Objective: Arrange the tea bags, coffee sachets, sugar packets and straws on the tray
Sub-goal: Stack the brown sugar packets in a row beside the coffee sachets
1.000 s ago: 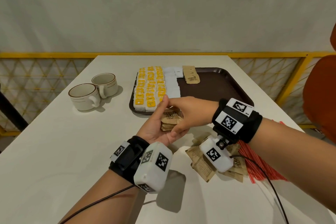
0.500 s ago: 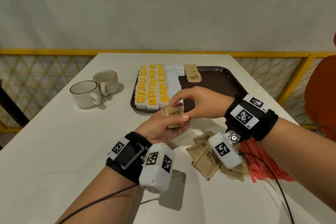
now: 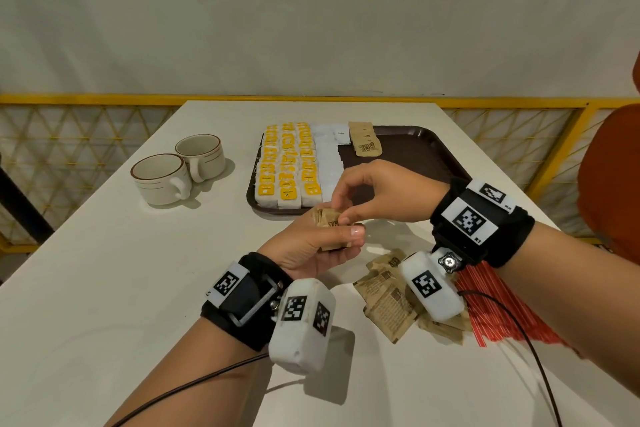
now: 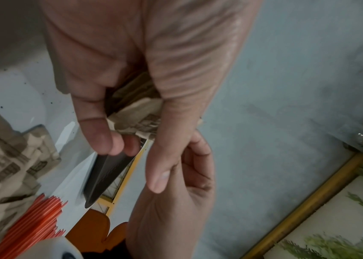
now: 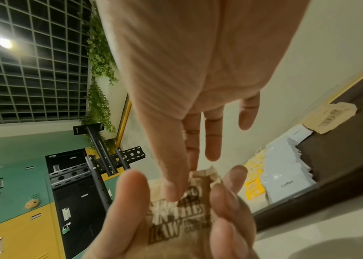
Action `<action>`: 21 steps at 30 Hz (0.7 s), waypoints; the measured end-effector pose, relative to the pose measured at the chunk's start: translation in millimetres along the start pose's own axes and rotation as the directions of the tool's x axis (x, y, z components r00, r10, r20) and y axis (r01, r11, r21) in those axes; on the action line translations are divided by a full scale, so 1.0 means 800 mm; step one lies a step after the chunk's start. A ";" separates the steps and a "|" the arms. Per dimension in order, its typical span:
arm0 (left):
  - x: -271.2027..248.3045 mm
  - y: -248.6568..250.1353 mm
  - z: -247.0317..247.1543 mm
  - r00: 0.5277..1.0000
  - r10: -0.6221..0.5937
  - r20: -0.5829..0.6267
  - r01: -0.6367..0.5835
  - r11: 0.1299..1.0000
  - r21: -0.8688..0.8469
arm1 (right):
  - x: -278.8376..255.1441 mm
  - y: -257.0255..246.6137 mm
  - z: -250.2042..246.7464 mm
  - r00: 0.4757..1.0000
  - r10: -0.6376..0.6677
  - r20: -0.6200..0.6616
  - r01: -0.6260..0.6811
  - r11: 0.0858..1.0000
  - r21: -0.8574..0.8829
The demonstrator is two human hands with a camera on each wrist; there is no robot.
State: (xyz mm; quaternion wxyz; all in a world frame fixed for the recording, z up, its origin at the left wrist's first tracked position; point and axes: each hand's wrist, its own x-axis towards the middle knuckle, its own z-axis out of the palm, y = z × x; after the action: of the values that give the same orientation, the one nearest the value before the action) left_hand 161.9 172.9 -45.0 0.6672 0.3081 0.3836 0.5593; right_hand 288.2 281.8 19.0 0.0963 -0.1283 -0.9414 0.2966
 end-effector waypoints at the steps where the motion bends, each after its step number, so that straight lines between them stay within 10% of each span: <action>1: -0.001 0.000 0.000 1.000 -0.003 0.002 0.003 1.000 -0.005 | 0.000 0.000 0.000 1.000 0.014 0.018 -0.014 1.000 -0.007; 14: -0.002 0.000 0.003 0.999 -0.032 0.044 0.029 0.998 0.053 | 0.000 -0.001 0.000 0.974 0.144 0.176 -0.114 0.978 -0.173; 21: 0.007 0.013 -0.006 0.997 0.011 -0.077 -0.018 0.996 -0.086 | -0.015 0.013 -0.020 0.984 0.176 -0.013 -0.158 0.909 0.386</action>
State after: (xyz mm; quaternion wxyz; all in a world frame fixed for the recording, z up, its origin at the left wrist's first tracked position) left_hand 152.8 180.5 -39.7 0.6607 0.2598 0.3821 0.5916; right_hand 305.7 294.5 24.5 0.1160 -0.1939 -0.8483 0.4789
